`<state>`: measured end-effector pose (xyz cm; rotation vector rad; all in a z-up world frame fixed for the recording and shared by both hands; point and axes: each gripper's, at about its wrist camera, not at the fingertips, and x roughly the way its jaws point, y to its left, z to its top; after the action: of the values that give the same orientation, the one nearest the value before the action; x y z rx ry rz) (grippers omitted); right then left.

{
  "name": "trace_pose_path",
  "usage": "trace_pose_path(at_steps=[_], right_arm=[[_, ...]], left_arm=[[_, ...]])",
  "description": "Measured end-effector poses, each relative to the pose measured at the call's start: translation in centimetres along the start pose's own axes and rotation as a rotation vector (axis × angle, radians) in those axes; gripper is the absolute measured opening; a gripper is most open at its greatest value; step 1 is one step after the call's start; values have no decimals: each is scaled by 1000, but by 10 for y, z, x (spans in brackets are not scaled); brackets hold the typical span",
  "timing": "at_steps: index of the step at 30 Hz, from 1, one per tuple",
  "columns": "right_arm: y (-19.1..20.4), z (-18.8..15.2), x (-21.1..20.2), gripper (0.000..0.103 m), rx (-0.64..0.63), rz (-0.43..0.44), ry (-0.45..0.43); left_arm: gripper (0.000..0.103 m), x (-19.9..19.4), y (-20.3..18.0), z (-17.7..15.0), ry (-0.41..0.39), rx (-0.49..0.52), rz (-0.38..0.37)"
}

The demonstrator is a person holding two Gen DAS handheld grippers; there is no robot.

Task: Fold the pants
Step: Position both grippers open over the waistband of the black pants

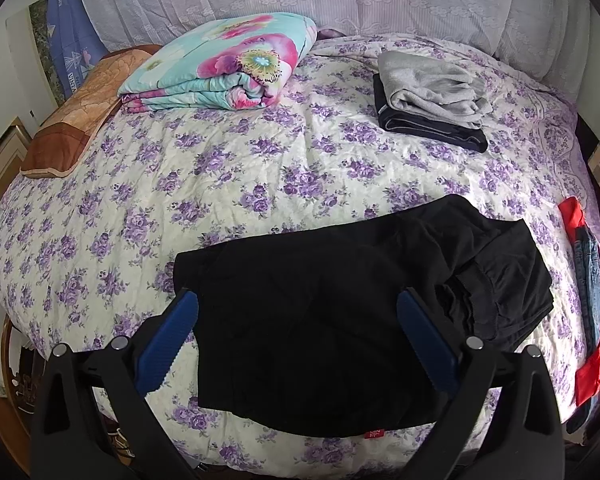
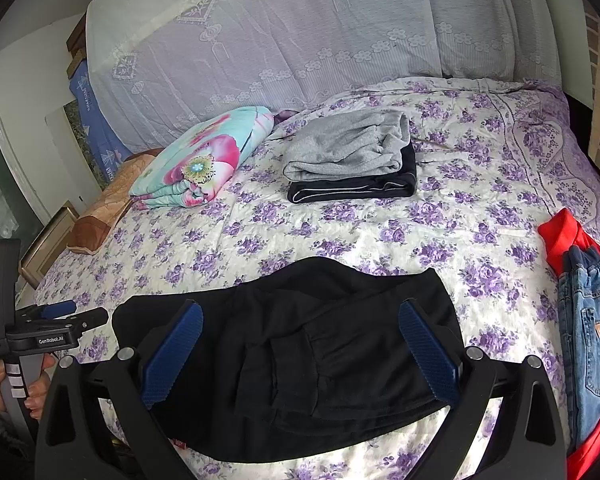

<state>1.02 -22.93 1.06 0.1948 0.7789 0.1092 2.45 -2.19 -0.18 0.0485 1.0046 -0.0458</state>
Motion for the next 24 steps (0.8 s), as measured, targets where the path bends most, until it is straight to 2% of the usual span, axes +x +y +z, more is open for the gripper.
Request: trace_pose_path(at_steps=[24], right_arm=[[1, -4, 0, 99, 13, -21, 14]], left_arm=[[98, 8, -9, 6, 12, 11, -15]])
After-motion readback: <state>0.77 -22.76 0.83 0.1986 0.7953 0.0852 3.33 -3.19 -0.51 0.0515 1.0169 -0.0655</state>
